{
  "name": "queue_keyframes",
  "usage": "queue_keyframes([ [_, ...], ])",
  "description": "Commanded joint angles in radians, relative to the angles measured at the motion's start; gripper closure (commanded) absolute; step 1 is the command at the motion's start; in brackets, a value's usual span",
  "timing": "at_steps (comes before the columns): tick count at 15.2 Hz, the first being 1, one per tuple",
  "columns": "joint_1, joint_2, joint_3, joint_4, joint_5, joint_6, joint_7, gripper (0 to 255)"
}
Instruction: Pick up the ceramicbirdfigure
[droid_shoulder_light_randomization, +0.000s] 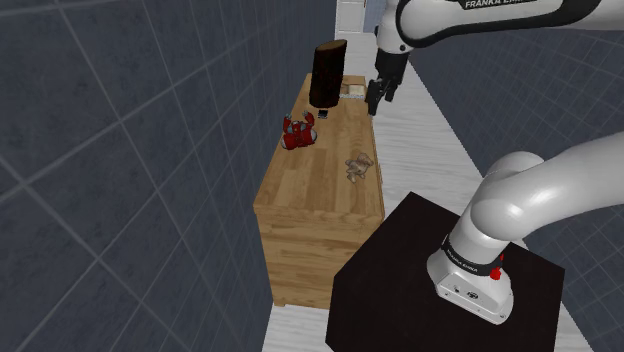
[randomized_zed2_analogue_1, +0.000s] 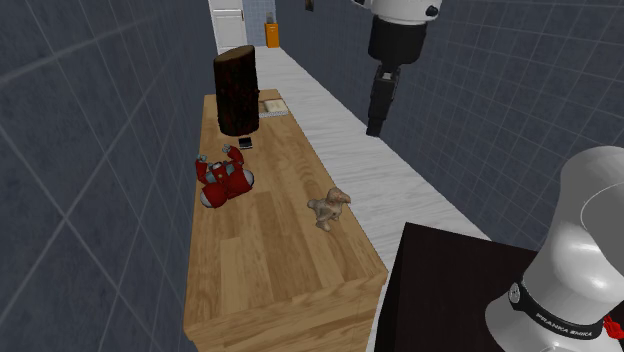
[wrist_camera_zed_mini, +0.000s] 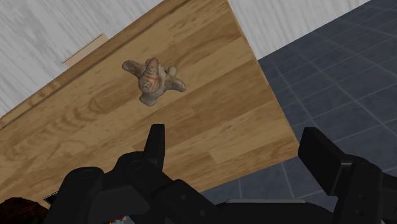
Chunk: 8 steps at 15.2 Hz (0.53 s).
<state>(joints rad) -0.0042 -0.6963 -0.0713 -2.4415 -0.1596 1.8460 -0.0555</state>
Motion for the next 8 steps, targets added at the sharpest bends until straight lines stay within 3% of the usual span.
queue_keyframes([
  [1, -0.01, 0.029, -0.025, -0.04, -0.016, 0.074, -0.017, 0],
  [8, -0.041, 0.184, -0.102, -0.13, -0.064, 0.327, -0.061, 0],
])
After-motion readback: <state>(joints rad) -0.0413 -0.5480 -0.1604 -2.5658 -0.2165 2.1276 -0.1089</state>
